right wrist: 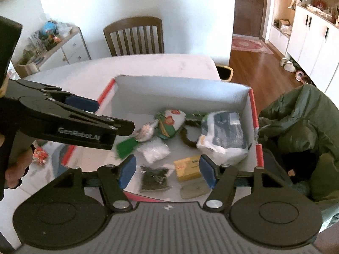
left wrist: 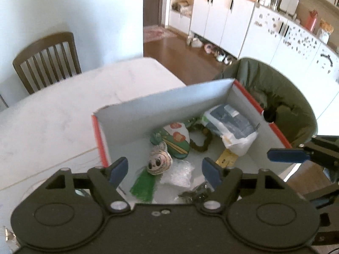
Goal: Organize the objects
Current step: 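Withdraw both grippers from the shoebox back to the table pile, then lower the right gripper toward the teal sharpener while the left approaches the silver foil packet, then close the right gripper on the teal sharpener while the left grasps the silver foil packet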
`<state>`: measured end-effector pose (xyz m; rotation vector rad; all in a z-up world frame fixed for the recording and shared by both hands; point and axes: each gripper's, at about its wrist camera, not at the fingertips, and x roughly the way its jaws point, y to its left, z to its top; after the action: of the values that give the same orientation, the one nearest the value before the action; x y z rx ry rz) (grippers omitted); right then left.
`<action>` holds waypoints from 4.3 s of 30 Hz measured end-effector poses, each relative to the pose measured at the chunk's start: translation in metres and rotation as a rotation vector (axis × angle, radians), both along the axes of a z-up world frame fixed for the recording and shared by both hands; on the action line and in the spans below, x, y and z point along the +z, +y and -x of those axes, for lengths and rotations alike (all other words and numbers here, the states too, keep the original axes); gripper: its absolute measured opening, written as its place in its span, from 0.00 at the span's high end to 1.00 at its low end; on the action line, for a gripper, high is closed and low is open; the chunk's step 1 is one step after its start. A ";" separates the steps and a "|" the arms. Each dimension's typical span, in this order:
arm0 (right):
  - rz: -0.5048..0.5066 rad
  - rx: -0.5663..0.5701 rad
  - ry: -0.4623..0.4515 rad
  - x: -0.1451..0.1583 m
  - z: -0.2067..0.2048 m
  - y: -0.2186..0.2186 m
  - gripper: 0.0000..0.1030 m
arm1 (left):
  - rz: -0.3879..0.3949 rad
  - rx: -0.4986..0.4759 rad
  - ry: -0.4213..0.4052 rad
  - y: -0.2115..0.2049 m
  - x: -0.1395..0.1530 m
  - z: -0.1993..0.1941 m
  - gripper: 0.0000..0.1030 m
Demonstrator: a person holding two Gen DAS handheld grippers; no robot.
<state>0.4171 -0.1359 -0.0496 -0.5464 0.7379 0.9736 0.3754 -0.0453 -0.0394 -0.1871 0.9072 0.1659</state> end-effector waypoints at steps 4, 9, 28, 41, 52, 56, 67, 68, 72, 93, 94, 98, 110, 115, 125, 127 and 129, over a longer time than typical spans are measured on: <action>-0.032 0.005 0.008 0.010 0.017 0.004 0.34 | -0.010 0.016 -0.037 0.011 0.016 0.022 0.24; -0.058 0.015 0.014 0.018 0.041 0.014 0.32 | 0.000 0.042 -0.066 0.029 0.028 0.051 0.21; -0.173 0.068 0.012 0.022 0.138 0.071 0.22 | -0.018 0.134 -0.157 0.111 0.037 0.162 0.01; -0.160 0.102 0.001 0.010 0.188 0.106 0.21 | -0.049 0.217 -0.176 0.169 0.015 0.233 0.01; -0.125 0.082 0.010 -0.008 0.199 0.125 0.21 | -0.007 0.273 -0.105 0.196 -0.027 0.265 0.01; -0.107 0.054 0.019 -0.022 0.194 0.133 0.21 | 0.047 0.272 -0.072 0.199 -0.046 0.266 0.01; -0.049 0.050 0.049 -0.074 0.173 0.168 0.21 | 0.038 0.319 -0.046 0.203 -0.083 0.248 0.01; -0.046 0.049 0.052 -0.078 0.170 0.172 0.21 | 0.034 0.324 -0.046 0.204 -0.086 0.245 0.01; -0.028 0.037 0.055 -0.093 0.158 0.188 0.21 | 0.036 0.349 -0.036 0.207 -0.092 0.234 0.01; 0.047 -0.054 0.104 -0.147 0.105 0.223 0.21 | 0.149 0.403 0.003 0.230 -0.125 0.208 0.08; 0.047 -0.053 0.109 -0.148 0.104 0.224 0.21 | 0.155 0.395 0.000 0.229 -0.126 0.207 0.10; 0.057 -0.038 0.106 -0.151 0.105 0.222 0.26 | 0.136 0.379 -0.007 0.225 -0.124 0.207 0.16; 0.095 -0.020 0.079 -0.158 0.109 0.219 0.49 | 0.140 0.366 -0.038 0.227 -0.118 0.215 0.48; 0.109 -0.022 0.067 -0.156 0.109 0.220 0.68 | 0.130 0.357 -0.035 0.225 -0.116 0.213 0.51; 0.083 -0.019 0.060 -0.141 0.115 0.213 0.71 | 0.163 0.379 -0.022 0.232 -0.110 0.223 0.57; 0.076 -0.015 0.060 -0.135 0.119 0.210 0.71 | 0.179 0.388 -0.026 0.234 -0.107 0.227 0.57; 0.062 -0.008 0.068 -0.128 0.125 0.206 0.71 | 0.185 0.392 -0.031 0.235 -0.102 0.233 0.57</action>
<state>0.2925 0.0704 -0.1781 -0.5663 0.8324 0.9677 0.1429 0.1898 -0.1409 -0.5387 0.8473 0.4416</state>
